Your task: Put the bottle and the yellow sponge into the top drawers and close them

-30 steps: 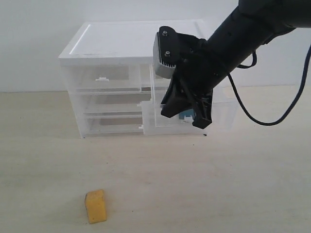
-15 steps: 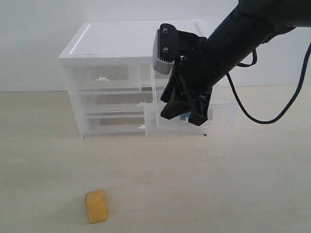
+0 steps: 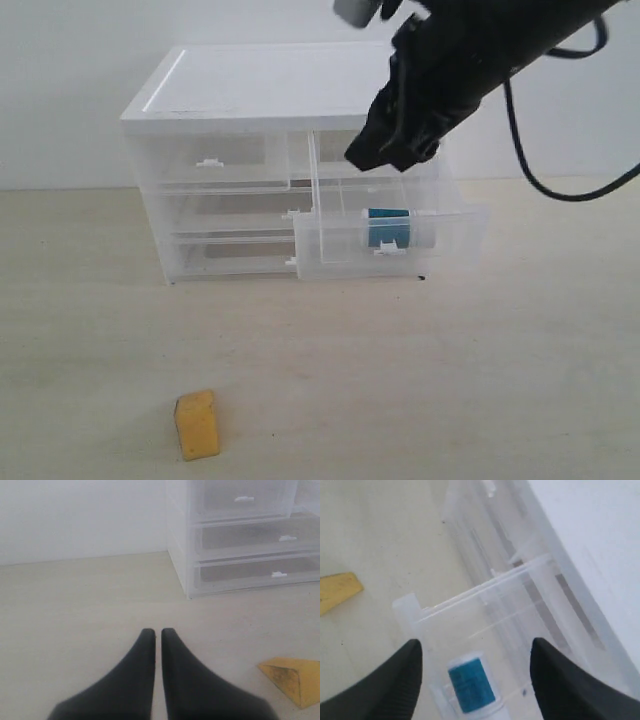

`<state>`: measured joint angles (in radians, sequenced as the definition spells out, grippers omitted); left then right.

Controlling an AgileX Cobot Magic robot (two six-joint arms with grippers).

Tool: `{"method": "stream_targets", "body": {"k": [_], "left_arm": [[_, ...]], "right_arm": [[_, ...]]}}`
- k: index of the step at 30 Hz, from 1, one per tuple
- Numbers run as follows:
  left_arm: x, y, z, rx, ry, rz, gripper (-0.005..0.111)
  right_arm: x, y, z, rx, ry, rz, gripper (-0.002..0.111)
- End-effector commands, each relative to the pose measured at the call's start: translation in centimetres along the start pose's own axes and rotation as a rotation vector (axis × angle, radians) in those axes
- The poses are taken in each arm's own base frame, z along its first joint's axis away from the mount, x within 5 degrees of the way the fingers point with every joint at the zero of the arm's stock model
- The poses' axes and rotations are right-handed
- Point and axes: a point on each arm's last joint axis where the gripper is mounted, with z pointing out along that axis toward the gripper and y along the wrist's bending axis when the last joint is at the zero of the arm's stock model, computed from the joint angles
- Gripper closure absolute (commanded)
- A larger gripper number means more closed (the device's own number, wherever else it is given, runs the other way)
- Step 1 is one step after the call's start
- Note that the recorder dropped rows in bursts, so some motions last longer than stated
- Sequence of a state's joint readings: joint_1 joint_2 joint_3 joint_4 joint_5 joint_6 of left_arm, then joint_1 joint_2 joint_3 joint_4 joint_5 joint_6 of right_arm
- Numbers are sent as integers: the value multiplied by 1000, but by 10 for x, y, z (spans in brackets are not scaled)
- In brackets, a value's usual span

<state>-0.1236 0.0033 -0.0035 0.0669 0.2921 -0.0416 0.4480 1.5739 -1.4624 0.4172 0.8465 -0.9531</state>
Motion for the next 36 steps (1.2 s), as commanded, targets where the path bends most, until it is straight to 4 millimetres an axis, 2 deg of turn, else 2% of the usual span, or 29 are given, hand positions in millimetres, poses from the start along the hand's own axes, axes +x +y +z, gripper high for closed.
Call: {"method": "stream_targets", "body": {"k": [1, 2, 3, 4, 5, 6, 8, 11, 18, 23, 27, 36], "left_arm": [[1, 0, 0, 7, 1, -12, 103], [1, 0, 0, 7, 1, -12, 103], [1, 0, 0, 7, 1, -12, 103], [1, 0, 0, 7, 1, -12, 103], [1, 0, 0, 7, 1, -12, 103], [1, 0, 0, 7, 1, -12, 103], [1, 0, 0, 7, 1, -12, 103], [1, 0, 0, 7, 1, -12, 103], [1, 0, 0, 7, 1, -12, 103], [1, 0, 0, 7, 1, -12, 103], [1, 0, 0, 7, 1, -12, 103], [1, 0, 0, 7, 1, -12, 103]], "right_arm": [[7, 14, -33, -55, 121, 257, 54], [9, 18, -36, -87, 152, 266, 58], [15, 26, -38, -156, 228, 280, 73], [16, 27, -38, -169, 243, 303, 81], [17, 30, -36, -189, 239, 337, 104], [19, 34, -32, -232, 234, 367, 108], [33, 45, -19, -304, 264, 373, 108], [53, 43, 6, -248, 308, 398, 108], [58, 26, 45, -149, 249, 426, 108], [51, 6, 51, 33, 122, 385, 108], [48, -3, 57, 110, 46, 389, 108], [52, -23, 87, 262, -54, 362, 108]]}}
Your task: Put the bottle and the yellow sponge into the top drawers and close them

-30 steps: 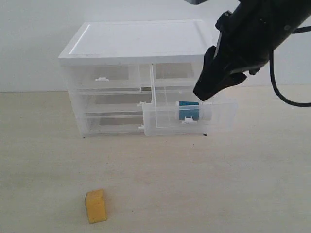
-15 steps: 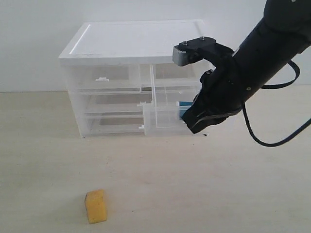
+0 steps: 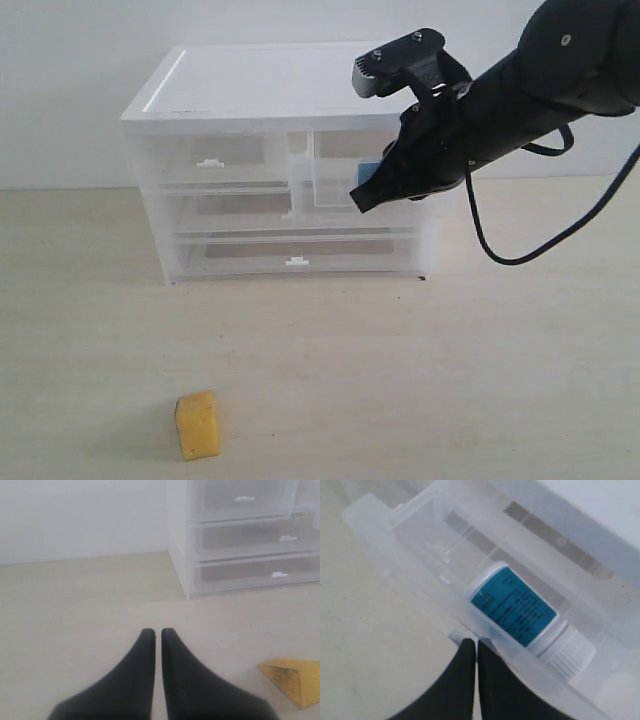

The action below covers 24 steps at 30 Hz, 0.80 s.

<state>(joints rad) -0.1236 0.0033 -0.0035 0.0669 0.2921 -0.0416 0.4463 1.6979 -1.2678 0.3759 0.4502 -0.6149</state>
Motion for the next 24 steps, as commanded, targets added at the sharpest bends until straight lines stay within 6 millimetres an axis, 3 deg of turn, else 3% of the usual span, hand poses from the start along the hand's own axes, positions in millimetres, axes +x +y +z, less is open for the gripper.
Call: {"method": "stream_targets", "body": {"k": [1, 14, 19, 24], "left_arm": [[1, 0, 0, 7, 1, -12, 103], [1, 0, 0, 7, 1, -12, 103], [1, 0, 0, 7, 1, -12, 103], [1, 0, 0, 7, 1, -12, 103]], "right_arm": [[-5, -13, 14, 104, -108, -10, 108], [-13, -34, 41, 324, -351, -8, 108], [-12, -34, 41, 316, -340, -8, 108], [-9, -24, 30, 216, -217, -59, 108]]}}
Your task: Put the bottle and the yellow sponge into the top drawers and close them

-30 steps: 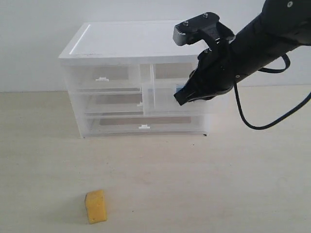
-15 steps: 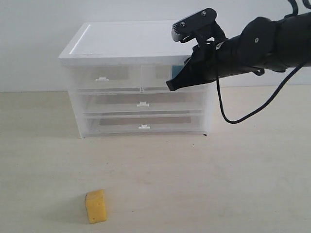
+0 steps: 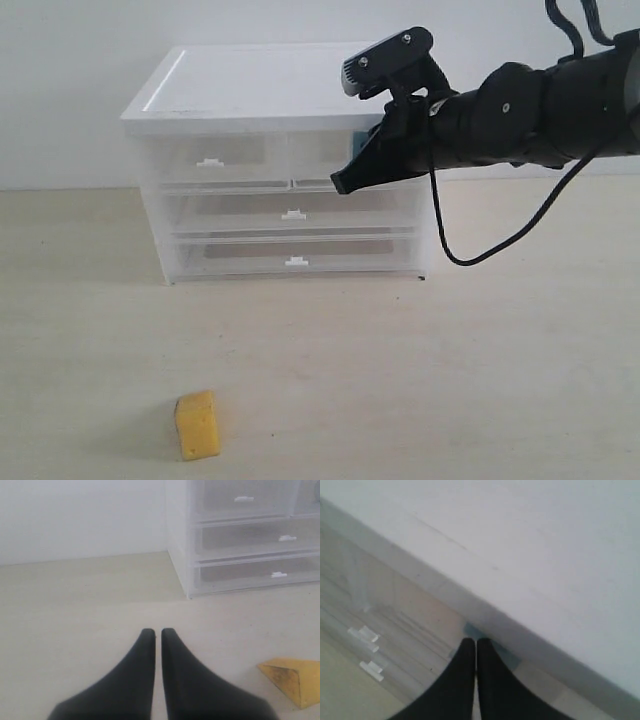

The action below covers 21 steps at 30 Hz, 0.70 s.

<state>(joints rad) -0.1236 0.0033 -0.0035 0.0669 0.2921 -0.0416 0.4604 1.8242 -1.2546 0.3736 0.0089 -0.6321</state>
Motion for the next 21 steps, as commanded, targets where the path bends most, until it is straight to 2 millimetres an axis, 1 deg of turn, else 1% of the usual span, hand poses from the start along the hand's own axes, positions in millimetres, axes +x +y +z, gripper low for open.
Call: {"method": "stream_targets", "body": {"k": [1, 4, 7, 10, 12, 13, 15, 17, 19, 21], "left_arm": [[1, 0, 0, 7, 1, -12, 103], [1, 0, 0, 7, 1, -12, 103], [1, 0, 0, 7, 1, -12, 103], [1, 0, 0, 7, 1, -12, 103], [1, 0, 0, 7, 1, -12, 103], [1, 0, 0, 7, 1, -12, 103], [1, 0, 0, 7, 1, -12, 103], [1, 0, 0, 7, 1, -12, 103], [1, 0, 0, 7, 1, -12, 103], [1, 0, 0, 7, 1, -12, 103]], "right_arm": [[-7, -7, -15, -36, 40, -77, 108], [-4, 0, -31, -153, 154, -203, 108], [4, 5, -50, -273, 309, -312, 108], [11, 3, -69, -305, 467, -349, 108], [14, -5, -80, -234, 571, -324, 108], [15, -9, -84, -185, 606, -283, 108], [15, -20, -94, -54, 673, -217, 108], [15, -29, -101, 62, 709, -145, 108], [16, -37, -108, 119, 723, -82, 108], [18, -51, -116, 169, 722, 36, 108]]}}
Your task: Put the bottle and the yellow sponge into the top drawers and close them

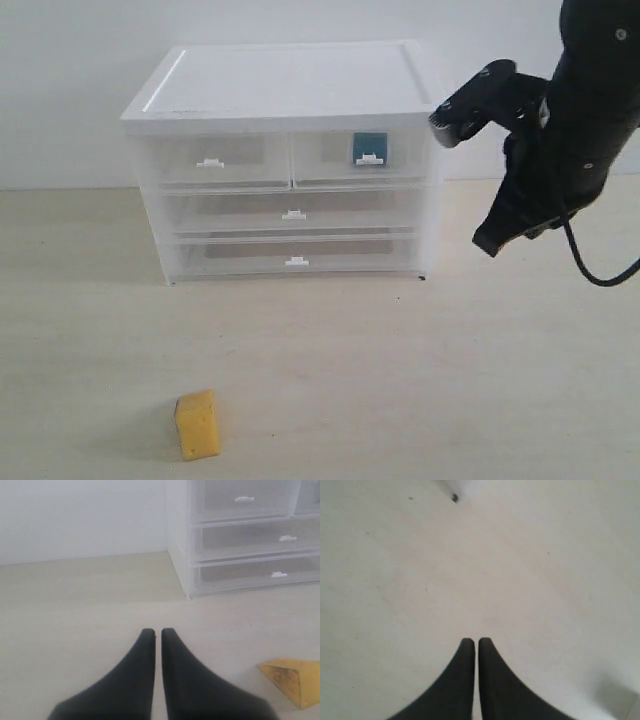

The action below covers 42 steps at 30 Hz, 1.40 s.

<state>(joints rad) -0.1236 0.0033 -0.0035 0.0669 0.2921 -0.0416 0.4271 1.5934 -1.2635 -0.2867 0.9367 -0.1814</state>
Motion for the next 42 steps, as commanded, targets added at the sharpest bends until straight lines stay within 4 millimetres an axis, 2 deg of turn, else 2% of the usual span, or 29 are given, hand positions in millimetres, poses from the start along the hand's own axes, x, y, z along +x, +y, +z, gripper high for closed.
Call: {"method": "stream_targets", "body": {"k": [1, 6, 11, 17, 24, 30, 37, 42], "left_arm": [[1, 0, 0, 7, 1, -12, 103], [1, 0, 0, 7, 1, -12, 103], [1, 0, 0, 7, 1, -12, 103], [1, 0, 0, 7, 1, -12, 103], [1, 0, 0, 7, 1, -12, 103], [1, 0, 0, 7, 1, -12, 103], [1, 0, 0, 7, 1, -12, 103], [1, 0, 0, 7, 1, -12, 103]], "right_arm": [[17, -28, -12, 55, 24, 270, 108], [42, -59, -33, 22, -16, 488, 108], [68, -64, -60, 102, -186, 585, 108], [98, -45, -89, 173, -535, 644, 108], [149, -9, -106, 197, -665, 660, 108], [182, 12, -122, 220, -762, 682, 108], [197, 20, -145, 258, -887, 681, 108], [200, 23, -140, 264, -878, 653, 108]]}}
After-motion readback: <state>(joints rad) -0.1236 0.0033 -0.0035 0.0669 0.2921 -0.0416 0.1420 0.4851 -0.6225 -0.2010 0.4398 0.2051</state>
